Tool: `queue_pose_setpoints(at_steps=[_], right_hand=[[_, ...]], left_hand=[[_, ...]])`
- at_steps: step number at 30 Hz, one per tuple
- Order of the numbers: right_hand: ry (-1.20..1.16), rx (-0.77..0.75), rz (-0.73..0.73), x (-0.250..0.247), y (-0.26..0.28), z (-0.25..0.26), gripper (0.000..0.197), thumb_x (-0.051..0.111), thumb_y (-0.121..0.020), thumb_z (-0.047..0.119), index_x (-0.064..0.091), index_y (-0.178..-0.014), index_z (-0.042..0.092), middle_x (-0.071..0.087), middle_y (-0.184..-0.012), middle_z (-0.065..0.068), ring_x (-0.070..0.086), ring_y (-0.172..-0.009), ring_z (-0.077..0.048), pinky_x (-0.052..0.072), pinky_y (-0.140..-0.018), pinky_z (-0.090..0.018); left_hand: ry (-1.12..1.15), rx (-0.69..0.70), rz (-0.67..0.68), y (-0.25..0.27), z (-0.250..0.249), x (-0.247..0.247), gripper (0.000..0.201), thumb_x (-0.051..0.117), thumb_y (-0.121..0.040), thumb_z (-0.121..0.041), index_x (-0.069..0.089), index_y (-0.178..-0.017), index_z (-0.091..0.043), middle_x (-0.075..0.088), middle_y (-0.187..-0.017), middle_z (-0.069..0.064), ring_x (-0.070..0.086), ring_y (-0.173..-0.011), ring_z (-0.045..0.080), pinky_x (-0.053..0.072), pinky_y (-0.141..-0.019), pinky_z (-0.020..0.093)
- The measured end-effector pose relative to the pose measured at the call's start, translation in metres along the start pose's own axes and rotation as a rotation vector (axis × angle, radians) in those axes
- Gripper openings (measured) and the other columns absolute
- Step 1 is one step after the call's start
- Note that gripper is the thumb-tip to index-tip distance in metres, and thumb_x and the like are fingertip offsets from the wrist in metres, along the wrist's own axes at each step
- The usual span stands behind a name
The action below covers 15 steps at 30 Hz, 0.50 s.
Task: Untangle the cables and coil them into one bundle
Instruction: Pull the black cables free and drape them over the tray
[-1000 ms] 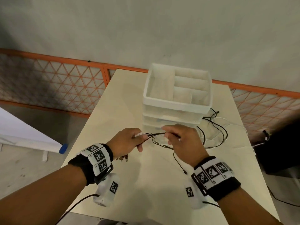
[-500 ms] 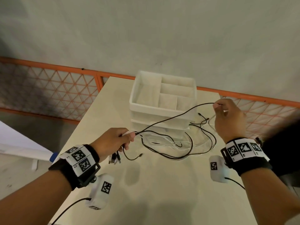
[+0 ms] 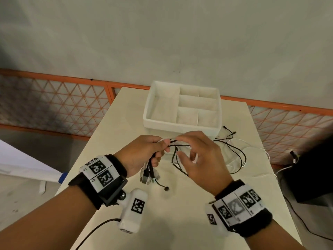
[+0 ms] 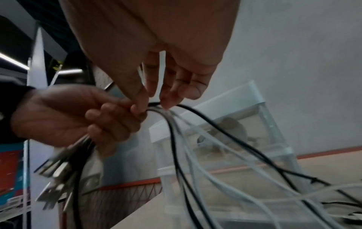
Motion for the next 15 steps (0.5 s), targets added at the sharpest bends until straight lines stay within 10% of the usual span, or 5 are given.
queue_pose_setpoints(at_steps=[4, 15], right_hand=[[-0.012, 0.001, -0.088, 0.007, -0.007, 0.002, 0.011, 0.074, -0.086, 0.014, 0.075, -0.096, 0.019, 0.064, -0.096, 0.008, 0.041, -0.052, 0.005, 0.044, -0.056, -0.019], [0.113, 0.318, -0.317, -0.044, -0.016, -0.049, 0.011, 0.074, -0.084, 0.011, 0.071, -0.078, 0.019, 0.068, -0.076, 0.004, 0.059, -0.054, -0.014, 0.037, -0.06, -0.006]], left_hand=[[0.083, -0.03, 0.052, 0.0, -0.002, 0.01, 0.026, 0.058, -0.098, -0.027, 0.062, -0.086, -0.004, 0.042, -0.058, 0.001, 0.038, -0.048, 0.014, 0.037, -0.051, 0.024], [0.172, -0.028, 0.032, 0.002, 0.007, 0.003, 0.026, 0.053, -0.1, -0.027, 0.059, -0.086, -0.006, 0.049, -0.063, 0.005, 0.053, -0.057, 0.021, 0.05, -0.056, 0.025]])
Point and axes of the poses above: each hand's wrist, its own y-axis away from the middle knuckle, its own x-axis out of the palm, z = x × y, the point moved 4 cm from there along -y, towards the middle knuckle
